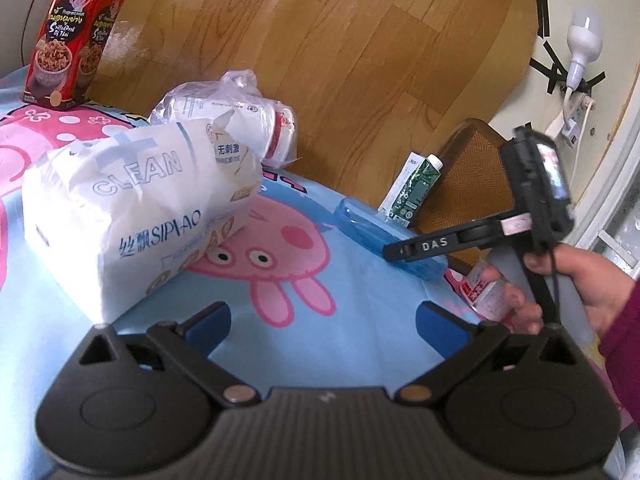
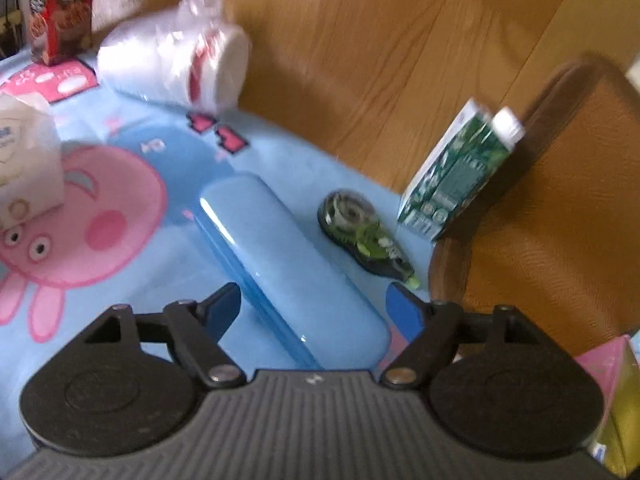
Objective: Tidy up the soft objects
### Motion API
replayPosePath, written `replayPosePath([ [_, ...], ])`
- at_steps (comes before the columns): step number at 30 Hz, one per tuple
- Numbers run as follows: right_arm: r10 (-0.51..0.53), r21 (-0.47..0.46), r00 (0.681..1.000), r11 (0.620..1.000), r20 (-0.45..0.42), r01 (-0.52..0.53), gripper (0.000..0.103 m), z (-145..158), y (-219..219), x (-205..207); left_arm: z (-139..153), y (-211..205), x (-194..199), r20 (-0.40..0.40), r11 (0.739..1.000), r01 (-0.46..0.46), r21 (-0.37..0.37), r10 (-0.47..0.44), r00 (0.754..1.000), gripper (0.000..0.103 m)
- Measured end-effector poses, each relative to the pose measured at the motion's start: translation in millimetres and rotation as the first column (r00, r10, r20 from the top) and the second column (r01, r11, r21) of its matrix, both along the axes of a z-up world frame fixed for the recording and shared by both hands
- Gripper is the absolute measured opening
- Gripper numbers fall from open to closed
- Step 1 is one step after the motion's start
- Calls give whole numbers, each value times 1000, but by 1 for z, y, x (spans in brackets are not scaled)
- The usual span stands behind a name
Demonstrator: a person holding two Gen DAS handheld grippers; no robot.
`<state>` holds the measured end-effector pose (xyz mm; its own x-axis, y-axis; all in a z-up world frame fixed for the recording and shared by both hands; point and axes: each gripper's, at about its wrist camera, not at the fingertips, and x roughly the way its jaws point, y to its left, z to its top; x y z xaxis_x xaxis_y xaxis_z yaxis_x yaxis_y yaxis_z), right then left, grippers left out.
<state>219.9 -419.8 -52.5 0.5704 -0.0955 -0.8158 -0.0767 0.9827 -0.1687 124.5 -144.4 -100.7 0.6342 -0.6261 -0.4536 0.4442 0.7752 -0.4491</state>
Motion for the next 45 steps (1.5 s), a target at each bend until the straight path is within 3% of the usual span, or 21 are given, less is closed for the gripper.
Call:
replayPosePath([
  [2, -8, 3, 1000, 1000, -11, 8, 77, -3, -2, 0, 0, 0, 0, -2, 1000, -2, -4, 2, 1000, 102],
  [6, 24, -13, 1000, 1000, 10, -24, 60, 0, 10, -22, 0, 1, 1, -4, 1000, -5, -12, 5, 1000, 102],
  [10, 105, 1, 994, 994, 33, -105, 60, 7, 27, -63, 0, 2, 1, -5, 1000, -7, -14, 7, 1000, 102],
  [15, 148, 19, 985, 988, 92, -151, 60, 11, 48, -142, -1, 4, 2, -17, 1000, -15, -22, 15, 1000, 102],
  [19, 113, 75, 980, 989, 167, -126, 60, 13, 55, -201, -1, 5, 3, -24, 1000, -13, -20, 12, 1000, 102],
  [23, 13, 176, 969, 983, 247, -59, 61, 6, 60, -238, -1, 2, 3, -25, 1000, -8, -8, 7, 1000, 102],
  [26, -26, 175, 950, 984, 312, -31, 62, -2, 70, -247, -2, 1, 3, -28, 1000, -8, 3, 8, 1000, 102],
  [30, -62, 269, 946, 963, 320, -28, 63, -16, 65, -241, -1, 0, 2, -22, 1000, -13, 14, 13, 1000, 102],
  [45, -69, 302, 937, 952, 344, -40, 65, -17, 65, -245, -1, -2, 3, -27, 1000, -7, 16, 7, 1000, 102],
])
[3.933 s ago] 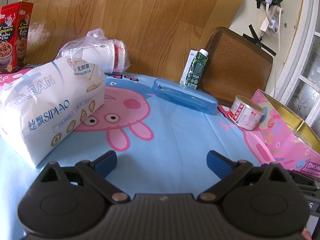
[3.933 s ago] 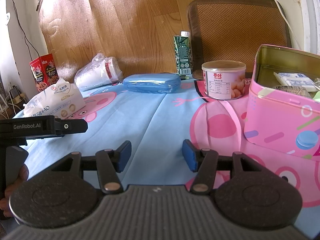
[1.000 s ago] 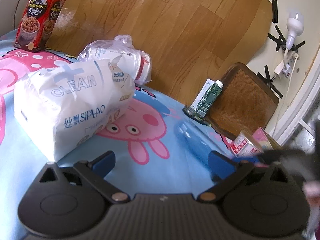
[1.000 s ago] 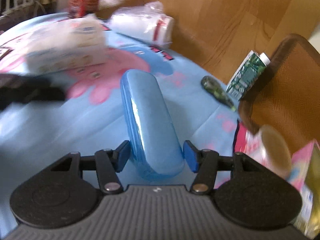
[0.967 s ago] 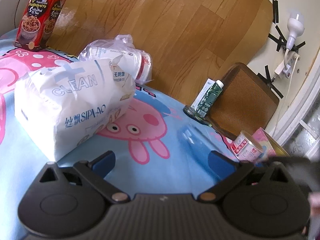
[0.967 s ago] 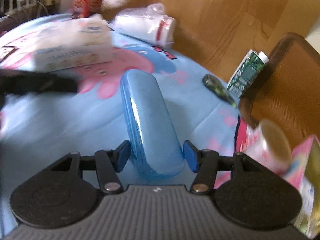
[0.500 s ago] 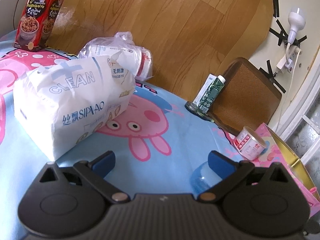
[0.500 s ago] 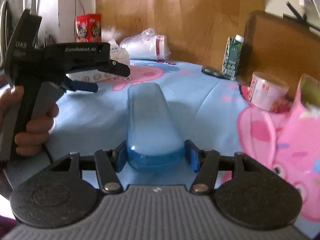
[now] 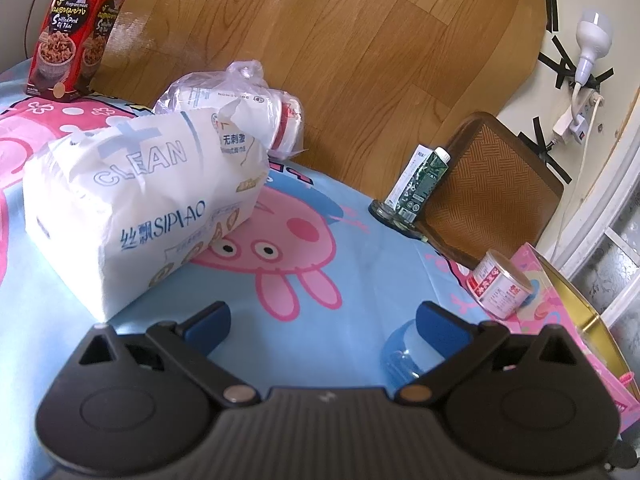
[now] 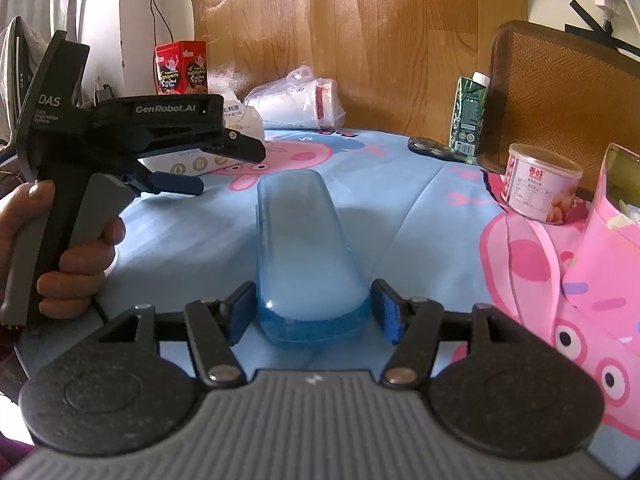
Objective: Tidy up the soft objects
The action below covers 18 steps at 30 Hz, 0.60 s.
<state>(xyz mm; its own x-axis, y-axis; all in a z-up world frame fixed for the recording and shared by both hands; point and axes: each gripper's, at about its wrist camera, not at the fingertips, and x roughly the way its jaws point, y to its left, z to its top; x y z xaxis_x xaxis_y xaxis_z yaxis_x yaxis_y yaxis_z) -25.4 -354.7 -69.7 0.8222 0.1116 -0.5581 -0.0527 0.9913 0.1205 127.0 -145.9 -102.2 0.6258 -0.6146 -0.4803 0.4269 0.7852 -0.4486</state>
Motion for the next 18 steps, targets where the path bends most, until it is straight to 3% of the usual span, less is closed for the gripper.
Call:
replayPosePath([
  [18, 0, -2, 1000, 1000, 0, 0, 66, 0, 0, 0, 0, -1, -1, 1, 1000, 4, 0, -4, 1000, 103],
])
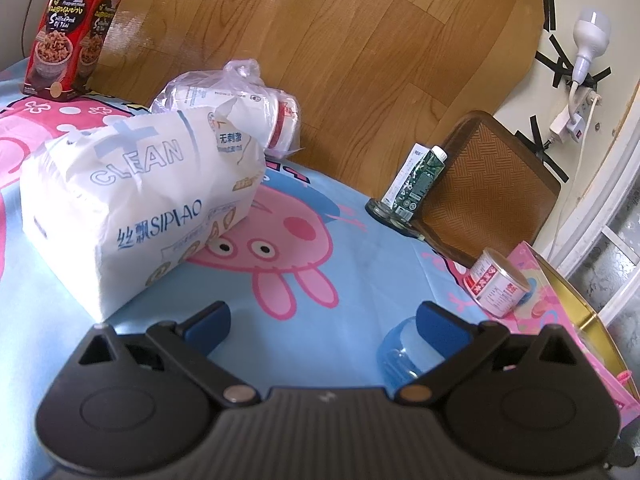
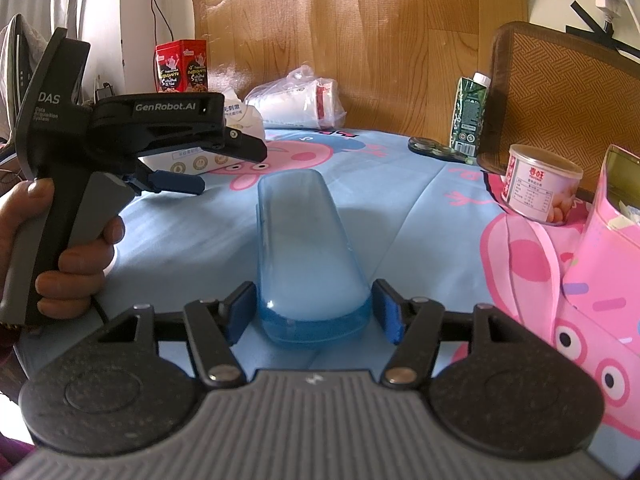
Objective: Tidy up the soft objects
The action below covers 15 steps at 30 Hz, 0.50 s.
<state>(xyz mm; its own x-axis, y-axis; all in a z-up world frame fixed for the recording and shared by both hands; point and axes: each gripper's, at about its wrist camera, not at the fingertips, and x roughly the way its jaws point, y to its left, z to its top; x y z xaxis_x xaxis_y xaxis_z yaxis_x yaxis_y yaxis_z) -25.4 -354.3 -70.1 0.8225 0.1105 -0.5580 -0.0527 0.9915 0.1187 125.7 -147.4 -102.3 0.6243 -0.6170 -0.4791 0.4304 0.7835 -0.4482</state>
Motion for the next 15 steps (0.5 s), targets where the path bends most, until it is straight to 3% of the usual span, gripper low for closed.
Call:
replayPosePath([
  [15, -2, 0, 1000, 1000, 0, 2, 67, 0, 1, 0, 0, -1, 0, 0, 1000, 4, -1, -4, 1000, 103],
])
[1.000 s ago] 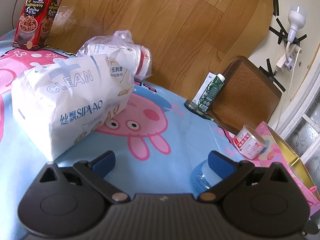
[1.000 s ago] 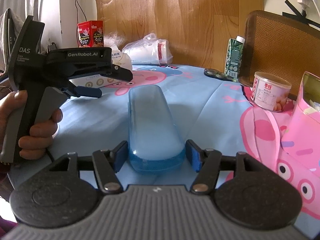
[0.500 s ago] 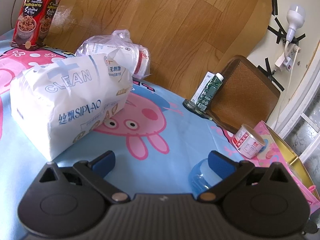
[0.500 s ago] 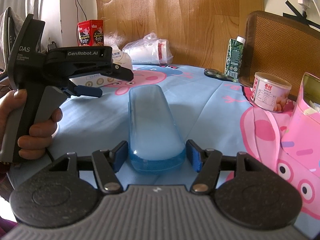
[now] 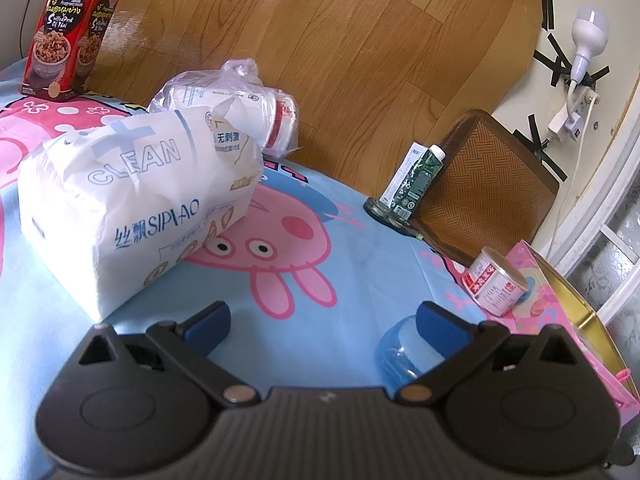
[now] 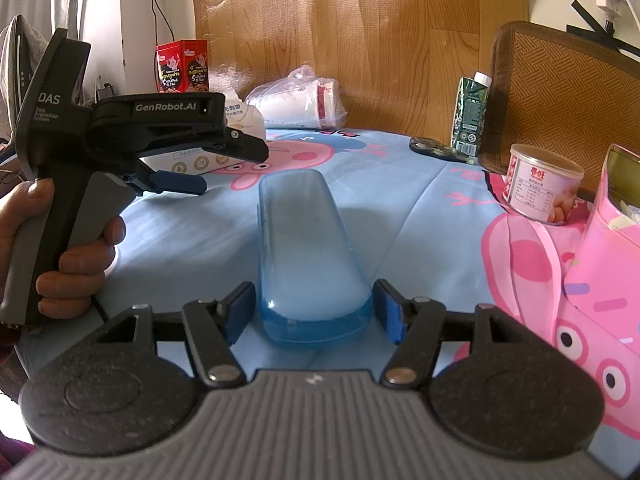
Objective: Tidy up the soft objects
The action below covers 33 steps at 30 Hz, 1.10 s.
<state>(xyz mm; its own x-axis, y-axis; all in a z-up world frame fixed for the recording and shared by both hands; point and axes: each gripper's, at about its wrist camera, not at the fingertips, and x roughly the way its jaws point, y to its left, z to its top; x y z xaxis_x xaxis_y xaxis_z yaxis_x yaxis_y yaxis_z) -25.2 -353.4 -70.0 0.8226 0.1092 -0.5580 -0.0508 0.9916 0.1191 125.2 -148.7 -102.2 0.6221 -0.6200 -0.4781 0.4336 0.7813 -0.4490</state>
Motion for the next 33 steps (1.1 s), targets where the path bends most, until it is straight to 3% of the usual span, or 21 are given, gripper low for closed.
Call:
replayPosePath([
  [12, -6, 0, 1000, 1000, 0, 6, 68, 0, 1, 0, 1, -1, 0, 1, 1000, 5, 9, -5, 1000, 102],
  [18, -31, 11, 1000, 999, 2, 31, 72, 0, -1, -4, 7, 0, -12, -6, 998, 27, 51, -27, 1000, 102],
  [24, -28, 38, 1000, 999, 6, 28, 74, 1, -5, -6, 13, -3, -34, -131, 989, 149, -9, -148, 980, 100],
  [25, -25, 43, 1000, 999, 7, 24, 74, 1, -6, -6, 13, -9, -36, -157, 984, 175, -20, -176, 972, 97],
  [27, -9, 49, 1000, 999, 13, 8, 59, 1, -6, -7, 11, -20, -38, -176, 980, 200, -23, -201, 964, 94],
  [29, -5, 31, 999, 999, 33, 4, 58, 3, -5, -10, 11, -37, -40, -178, 971, 237, -7, -235, 956, 68],
  [31, -18, -5, 997, 1000, 72, 18, 58, 6, -1, -17, 13, -52, -40, -195, 962, 271, -28, -271, 943, 67],
  [33, -39, -45, 992, 998, 120, 45, 55, 10, -2, -24, 26, -71, -46, -157, 949, 314, -5, -311, 937, 64],
])
